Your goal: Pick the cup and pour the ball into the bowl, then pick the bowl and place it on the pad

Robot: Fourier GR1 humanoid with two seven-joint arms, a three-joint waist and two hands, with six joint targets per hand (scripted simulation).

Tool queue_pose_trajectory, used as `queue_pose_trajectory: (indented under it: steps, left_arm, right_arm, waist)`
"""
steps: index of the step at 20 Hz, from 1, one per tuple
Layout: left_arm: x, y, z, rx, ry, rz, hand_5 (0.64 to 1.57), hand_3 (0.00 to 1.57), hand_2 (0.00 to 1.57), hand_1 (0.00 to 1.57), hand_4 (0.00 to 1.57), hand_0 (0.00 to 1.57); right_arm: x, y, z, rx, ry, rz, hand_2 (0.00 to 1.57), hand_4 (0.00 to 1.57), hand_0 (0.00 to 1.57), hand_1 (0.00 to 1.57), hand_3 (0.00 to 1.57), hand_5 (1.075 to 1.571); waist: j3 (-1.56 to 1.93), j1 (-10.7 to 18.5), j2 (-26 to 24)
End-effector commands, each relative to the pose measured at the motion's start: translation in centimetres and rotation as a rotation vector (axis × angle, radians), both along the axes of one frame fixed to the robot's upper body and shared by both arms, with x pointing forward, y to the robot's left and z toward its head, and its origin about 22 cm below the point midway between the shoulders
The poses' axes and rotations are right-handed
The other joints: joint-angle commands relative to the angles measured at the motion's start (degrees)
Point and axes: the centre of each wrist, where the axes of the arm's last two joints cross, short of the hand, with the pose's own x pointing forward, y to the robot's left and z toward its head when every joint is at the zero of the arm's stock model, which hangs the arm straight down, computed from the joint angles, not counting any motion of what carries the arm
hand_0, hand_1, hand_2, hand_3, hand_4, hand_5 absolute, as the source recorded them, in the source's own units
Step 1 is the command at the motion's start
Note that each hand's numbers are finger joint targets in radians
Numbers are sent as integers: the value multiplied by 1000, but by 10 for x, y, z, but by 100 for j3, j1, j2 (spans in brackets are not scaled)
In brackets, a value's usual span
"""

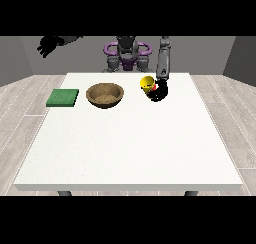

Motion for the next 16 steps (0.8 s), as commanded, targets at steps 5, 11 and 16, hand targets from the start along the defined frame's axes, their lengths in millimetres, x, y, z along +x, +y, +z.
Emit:
queue_pose_trajectory:
  steps: [5, 11, 16]
  left_arm:
    - [16, -51, 17, 314, 90, -24, 1467, 1571, 1571, 1286, 1413, 1286]
    - [35, -69, 31, 804, 47, 7, 1531, 1571, 1571, 1370, 1455, 1370]
    - [47, -128, 49, 986, 105, -48, 1540, 1571, 1571, 1347, 1444, 1347]
  right_arm:
    - [-6, -25, -40, 29, 171, -52, 0, 629, 0, 0, 314, 1563]
    - [4, -22, -42, 17, 228, -33, 0, 661, 0, 0, 193, 1563]
    - [-10, -59, -67, 68, 270, -88, 0, 681, 0, 0, 0, 1559]
  waist:
    - [5, 325, -1003]
    - [38, 230, -1267]
    - [14, 578, -1590]
